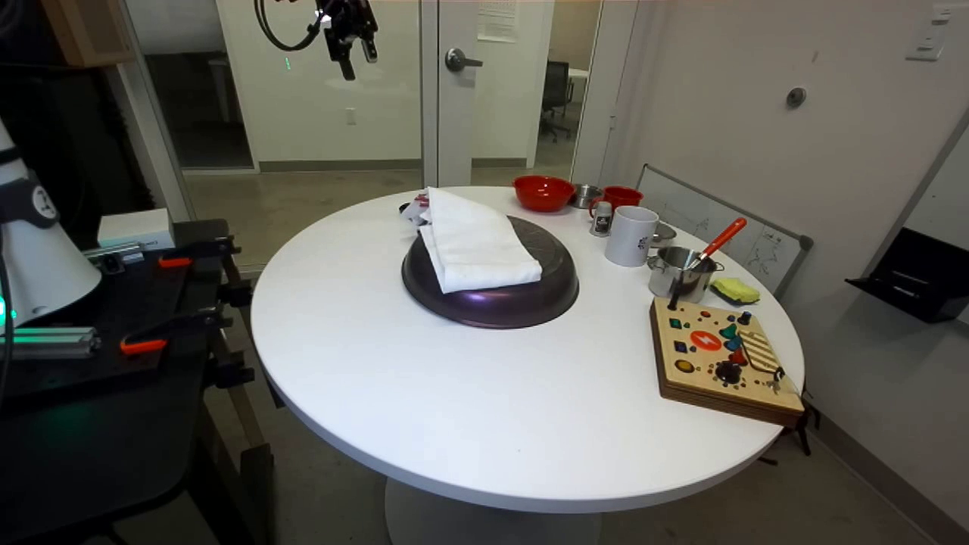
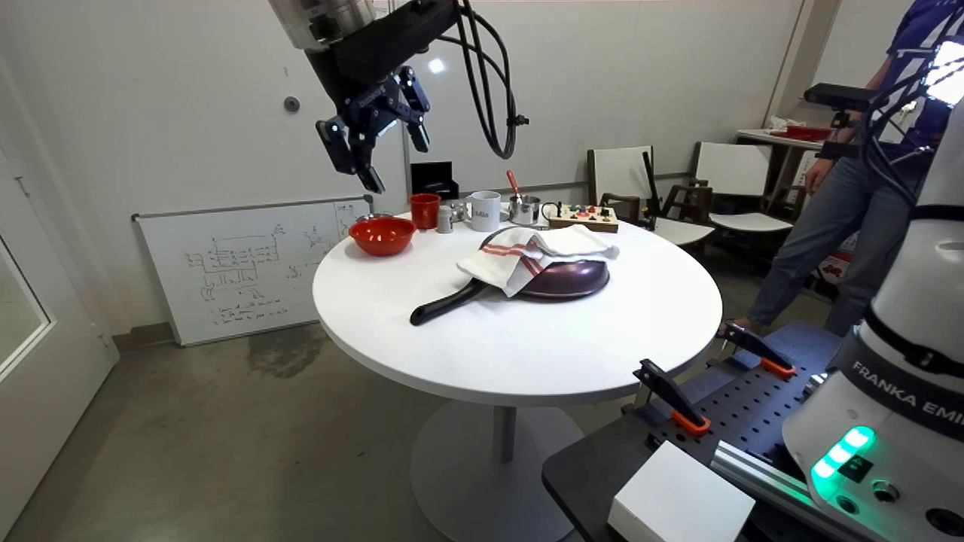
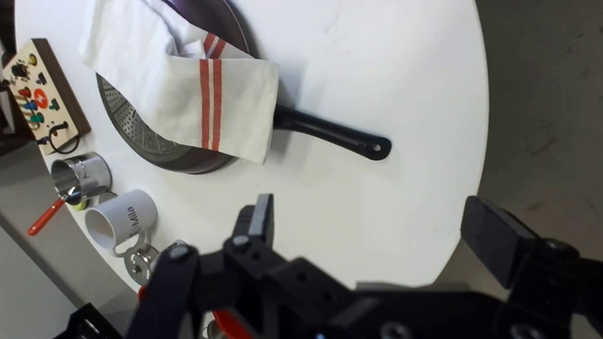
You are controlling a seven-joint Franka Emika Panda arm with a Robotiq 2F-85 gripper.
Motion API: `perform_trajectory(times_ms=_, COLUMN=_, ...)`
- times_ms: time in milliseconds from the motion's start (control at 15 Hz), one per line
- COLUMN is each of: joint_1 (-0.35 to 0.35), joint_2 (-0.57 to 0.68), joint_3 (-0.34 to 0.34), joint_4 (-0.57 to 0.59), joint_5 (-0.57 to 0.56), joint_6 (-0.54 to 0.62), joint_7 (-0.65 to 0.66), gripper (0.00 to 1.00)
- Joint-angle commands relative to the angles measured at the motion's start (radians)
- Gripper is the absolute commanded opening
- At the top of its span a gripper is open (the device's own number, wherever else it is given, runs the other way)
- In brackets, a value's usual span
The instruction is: Move the tea towel to the right
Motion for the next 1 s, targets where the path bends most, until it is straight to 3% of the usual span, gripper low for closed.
perform_trajectory(times_ms=0, joint_1=0.032, joint_2=0.047, joint_3=-0.036, joint_4=0.021, joint_5=-0.045, joint_6=-0.017, joint_7=0.093, gripper=1.0)
perform_trajectory(times_ms=533, joint_1=0.007, joint_2=0.164, joint_3=-0.119, joint_4=-0.022, joint_5=-0.096, joint_6=0.069, joint_7=0.095, gripper=1.0)
perform_trajectory(times_ms=933, joint_1=-0.028, joint_2=0.256, joint_3=-0.208, joint_4=0.044, joint_5=-0.169, joint_6=0.116, joint_7=0.04, gripper=1.0)
